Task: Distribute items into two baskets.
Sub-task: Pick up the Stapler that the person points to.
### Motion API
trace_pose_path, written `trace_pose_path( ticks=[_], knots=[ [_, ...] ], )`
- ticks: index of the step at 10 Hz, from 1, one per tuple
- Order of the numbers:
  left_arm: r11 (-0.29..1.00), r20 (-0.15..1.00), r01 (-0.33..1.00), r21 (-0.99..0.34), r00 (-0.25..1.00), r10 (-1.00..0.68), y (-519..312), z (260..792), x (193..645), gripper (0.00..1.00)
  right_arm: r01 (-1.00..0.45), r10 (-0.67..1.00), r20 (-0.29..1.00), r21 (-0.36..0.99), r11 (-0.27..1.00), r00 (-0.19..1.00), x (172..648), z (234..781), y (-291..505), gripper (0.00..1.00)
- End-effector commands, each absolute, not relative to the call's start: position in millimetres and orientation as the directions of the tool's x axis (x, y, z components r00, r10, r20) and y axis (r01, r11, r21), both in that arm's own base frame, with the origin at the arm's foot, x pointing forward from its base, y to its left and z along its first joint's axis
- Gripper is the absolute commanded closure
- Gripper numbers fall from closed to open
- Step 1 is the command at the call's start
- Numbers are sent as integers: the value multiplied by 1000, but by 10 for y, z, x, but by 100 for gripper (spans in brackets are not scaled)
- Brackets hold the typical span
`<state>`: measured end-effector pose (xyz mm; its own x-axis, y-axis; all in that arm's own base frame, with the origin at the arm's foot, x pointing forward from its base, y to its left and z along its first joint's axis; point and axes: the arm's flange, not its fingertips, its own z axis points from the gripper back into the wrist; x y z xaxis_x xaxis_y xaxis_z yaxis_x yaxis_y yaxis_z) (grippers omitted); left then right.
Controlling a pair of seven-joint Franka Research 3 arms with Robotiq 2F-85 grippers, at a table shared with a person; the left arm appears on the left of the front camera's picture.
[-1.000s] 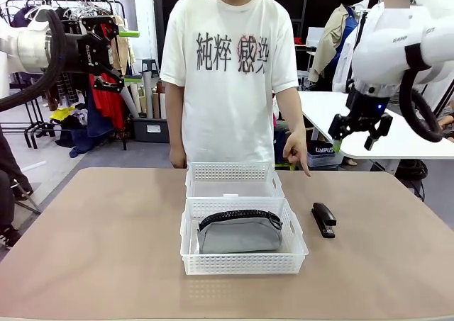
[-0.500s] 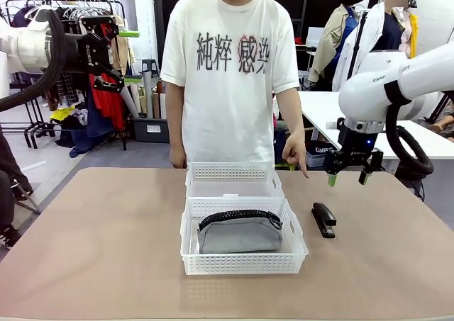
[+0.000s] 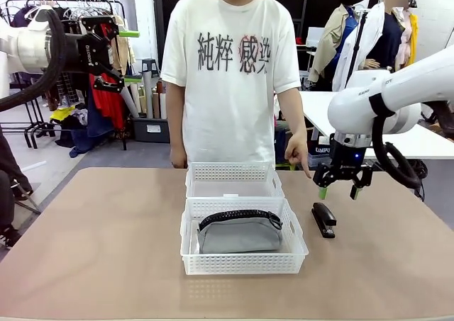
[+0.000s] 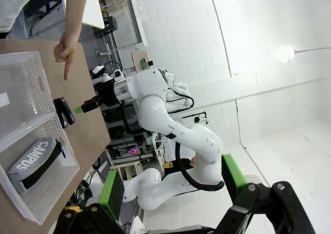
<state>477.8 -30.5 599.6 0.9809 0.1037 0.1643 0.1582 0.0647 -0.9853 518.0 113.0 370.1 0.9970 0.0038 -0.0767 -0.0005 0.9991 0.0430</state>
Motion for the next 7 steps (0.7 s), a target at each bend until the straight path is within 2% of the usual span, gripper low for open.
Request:
trace_pose_path(
  ticks=[1,7],
  knots=[
    [67,169,163,-984,979,110,-300,6018,4769,0,40,-36,-85,45,998,996,5201,3598,1224,0],
    [67,169,163,-984,979,110,-300,6018,4769,0,88,-80,-144,48,995,986,5170,3314,1278,0]
  ],
)
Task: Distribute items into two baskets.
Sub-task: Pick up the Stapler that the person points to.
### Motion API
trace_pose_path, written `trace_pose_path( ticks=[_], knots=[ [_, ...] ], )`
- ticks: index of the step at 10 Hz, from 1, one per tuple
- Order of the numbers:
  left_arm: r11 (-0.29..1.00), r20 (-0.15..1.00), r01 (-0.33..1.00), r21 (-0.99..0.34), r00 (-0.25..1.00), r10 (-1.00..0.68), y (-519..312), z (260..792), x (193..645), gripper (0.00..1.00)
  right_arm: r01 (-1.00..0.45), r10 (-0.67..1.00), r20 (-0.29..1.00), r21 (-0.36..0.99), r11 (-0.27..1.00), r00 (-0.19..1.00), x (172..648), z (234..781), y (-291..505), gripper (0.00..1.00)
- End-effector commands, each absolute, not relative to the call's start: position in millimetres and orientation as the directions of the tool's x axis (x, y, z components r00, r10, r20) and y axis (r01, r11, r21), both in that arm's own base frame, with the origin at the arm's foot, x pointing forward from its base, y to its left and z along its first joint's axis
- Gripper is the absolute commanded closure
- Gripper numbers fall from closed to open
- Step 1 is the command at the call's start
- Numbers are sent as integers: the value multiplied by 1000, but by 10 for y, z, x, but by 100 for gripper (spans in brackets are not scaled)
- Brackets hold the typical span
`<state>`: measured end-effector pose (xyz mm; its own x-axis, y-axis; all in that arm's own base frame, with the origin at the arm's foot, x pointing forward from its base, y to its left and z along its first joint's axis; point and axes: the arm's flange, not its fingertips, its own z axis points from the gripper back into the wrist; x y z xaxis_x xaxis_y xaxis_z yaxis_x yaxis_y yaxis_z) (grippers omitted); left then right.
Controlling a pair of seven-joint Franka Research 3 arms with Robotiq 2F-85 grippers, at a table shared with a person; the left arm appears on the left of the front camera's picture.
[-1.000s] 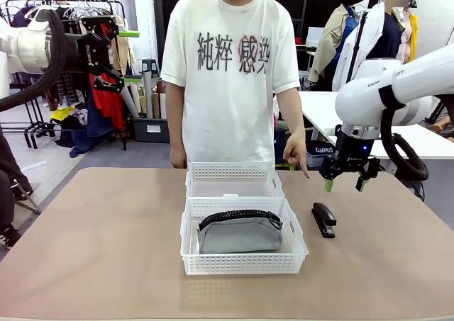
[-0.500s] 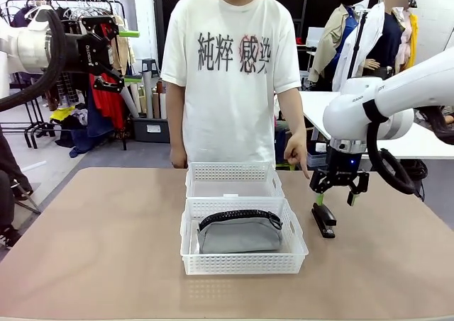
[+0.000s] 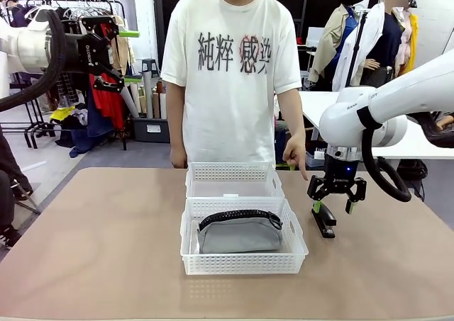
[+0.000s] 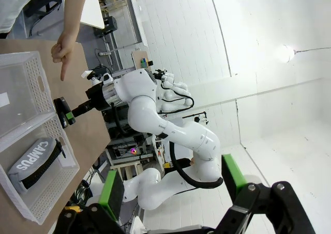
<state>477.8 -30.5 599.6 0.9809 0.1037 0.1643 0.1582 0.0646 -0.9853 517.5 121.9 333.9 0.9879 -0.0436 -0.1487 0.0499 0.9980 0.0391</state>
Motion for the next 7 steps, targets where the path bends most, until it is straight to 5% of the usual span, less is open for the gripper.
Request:
trace_pose_path(
  ticks=[1,4,7],
  knots=[
    [67,169,163,-984,979,110,-300,6018,4769,0,91,-84,-148,45,995,985,5164,3284,1279,0],
    [67,169,163,-984,979,110,-300,6018,4769,0,47,-42,-150,35,998,988,5156,3204,1248,5],
    [67,169,163,-984,979,110,-300,6018,4769,0,34,-30,-150,25,999,988,5153,3190,1253,65]
  ],
)
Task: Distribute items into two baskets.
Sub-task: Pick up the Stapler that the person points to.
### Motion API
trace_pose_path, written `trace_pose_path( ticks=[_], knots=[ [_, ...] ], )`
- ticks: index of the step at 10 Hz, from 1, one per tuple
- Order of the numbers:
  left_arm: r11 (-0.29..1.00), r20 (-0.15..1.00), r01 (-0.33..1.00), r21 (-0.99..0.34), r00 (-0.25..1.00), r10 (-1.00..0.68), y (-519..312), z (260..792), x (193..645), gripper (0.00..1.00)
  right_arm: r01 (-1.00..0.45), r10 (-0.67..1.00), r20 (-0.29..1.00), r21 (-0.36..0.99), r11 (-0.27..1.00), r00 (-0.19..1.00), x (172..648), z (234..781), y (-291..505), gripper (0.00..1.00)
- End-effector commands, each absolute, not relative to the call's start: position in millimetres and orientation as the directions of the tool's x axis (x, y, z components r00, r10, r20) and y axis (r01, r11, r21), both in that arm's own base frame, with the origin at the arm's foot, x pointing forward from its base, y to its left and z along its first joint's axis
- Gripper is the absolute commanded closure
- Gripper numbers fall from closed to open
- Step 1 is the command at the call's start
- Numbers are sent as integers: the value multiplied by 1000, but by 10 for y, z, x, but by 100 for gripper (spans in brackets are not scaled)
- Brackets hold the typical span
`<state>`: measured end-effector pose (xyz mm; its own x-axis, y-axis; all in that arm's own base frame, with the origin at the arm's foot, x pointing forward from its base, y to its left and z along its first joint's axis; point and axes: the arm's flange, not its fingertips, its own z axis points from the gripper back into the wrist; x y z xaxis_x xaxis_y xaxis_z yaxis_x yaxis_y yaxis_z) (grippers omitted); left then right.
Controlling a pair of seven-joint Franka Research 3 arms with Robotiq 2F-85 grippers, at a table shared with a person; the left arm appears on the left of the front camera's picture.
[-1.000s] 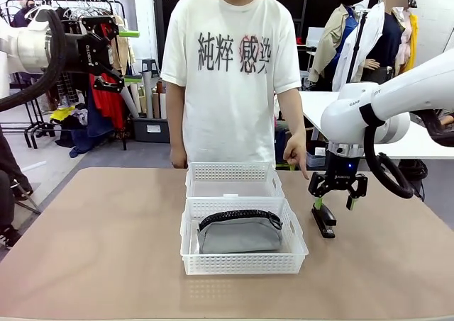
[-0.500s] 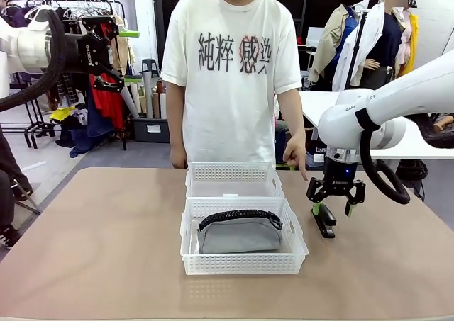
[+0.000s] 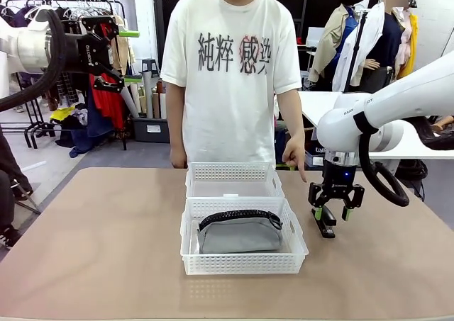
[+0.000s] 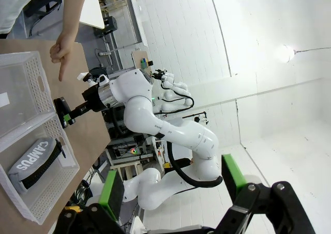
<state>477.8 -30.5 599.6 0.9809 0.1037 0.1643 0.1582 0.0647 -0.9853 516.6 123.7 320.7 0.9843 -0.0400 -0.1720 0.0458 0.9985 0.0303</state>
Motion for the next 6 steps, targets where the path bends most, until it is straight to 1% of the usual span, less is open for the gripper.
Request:
trace_pose_path(
  ticks=[1,2,6],
  knots=[
    [67,169,163,-984,979,110,-300,6018,4769,0,36,-32,-150,24,999,988,5153,3187,1257,85],
    [67,169,163,-984,979,110,-300,6018,4769,0,36,-31,-151,26,999,988,5154,3194,1258,100],
    [67,169,163,-984,979,110,-300,6018,4769,0,35,-31,-144,26,999,989,5153,3214,1262,100]
  ],
)
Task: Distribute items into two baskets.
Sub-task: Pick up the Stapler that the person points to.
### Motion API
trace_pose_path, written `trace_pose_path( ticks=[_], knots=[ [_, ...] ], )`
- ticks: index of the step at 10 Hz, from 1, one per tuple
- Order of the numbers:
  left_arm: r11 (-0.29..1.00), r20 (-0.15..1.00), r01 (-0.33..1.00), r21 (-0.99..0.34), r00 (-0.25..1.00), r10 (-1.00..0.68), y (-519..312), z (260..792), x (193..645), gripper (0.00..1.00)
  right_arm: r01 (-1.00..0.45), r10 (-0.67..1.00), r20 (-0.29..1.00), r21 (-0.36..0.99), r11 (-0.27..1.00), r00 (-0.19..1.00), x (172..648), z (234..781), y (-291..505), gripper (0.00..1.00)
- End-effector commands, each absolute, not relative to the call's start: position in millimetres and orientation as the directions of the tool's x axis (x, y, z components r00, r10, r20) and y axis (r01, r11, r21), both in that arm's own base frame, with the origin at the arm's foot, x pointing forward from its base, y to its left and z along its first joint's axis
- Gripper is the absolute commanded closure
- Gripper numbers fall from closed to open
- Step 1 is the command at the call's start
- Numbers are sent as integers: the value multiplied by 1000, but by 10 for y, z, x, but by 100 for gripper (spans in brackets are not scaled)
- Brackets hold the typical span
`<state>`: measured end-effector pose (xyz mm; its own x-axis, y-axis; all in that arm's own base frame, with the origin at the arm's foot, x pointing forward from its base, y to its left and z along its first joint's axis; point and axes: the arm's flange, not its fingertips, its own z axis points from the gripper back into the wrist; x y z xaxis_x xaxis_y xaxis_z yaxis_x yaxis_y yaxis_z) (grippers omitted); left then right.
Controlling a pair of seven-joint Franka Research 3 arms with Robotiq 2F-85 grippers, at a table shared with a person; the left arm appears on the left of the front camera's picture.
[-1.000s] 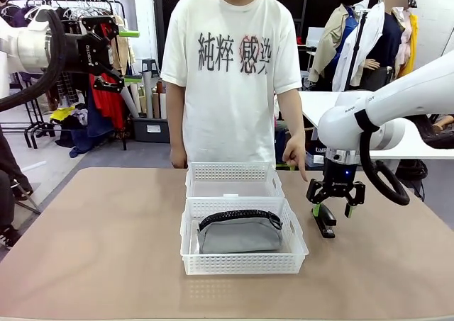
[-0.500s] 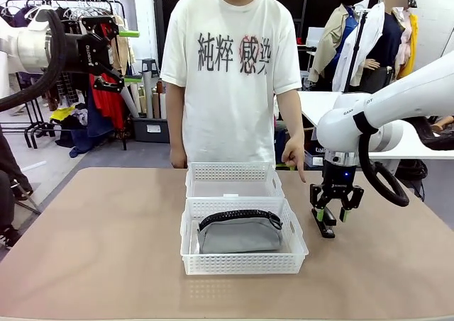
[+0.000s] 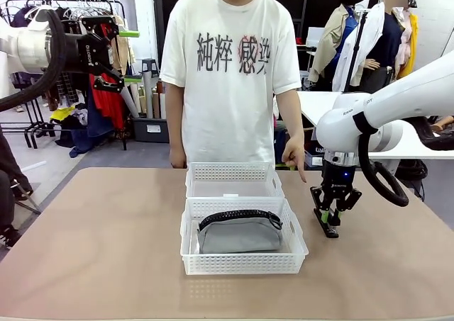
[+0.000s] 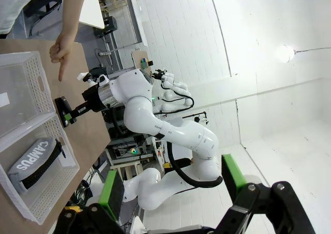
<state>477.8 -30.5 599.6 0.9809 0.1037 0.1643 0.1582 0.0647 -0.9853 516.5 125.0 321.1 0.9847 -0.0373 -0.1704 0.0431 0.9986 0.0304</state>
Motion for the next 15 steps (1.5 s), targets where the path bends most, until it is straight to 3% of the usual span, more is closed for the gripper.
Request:
trace_pose_path(
  ticks=[1,4,5,7,13,15],
  knots=[
    [67,169,163,-984,979,110,-300,6018,4769,0,30,-27,-133,17,999,991,5149,3263,1266,100],
    [67,169,163,-984,979,110,-300,6018,4769,0,-5,9,-99,33,999,995,5087,3621,1335,100],
    [67,169,163,-984,979,110,-300,6018,4769,0,98,-99,-88,-18,995,991,5071,3867,1386,100],
    [67,169,163,-984,979,110,-300,6018,4769,0,7,-4,-87,32,999,996,5021,4397,1499,100],
    [67,169,163,-984,979,110,-300,6018,4769,0,-12,17,-34,135,991,999,4959,5798,1833,100],
    [67,169,163,-984,979,110,-300,6018,4769,0,-11,14,-29,107,994,999,5013,6191,1869,100]
  ],
)
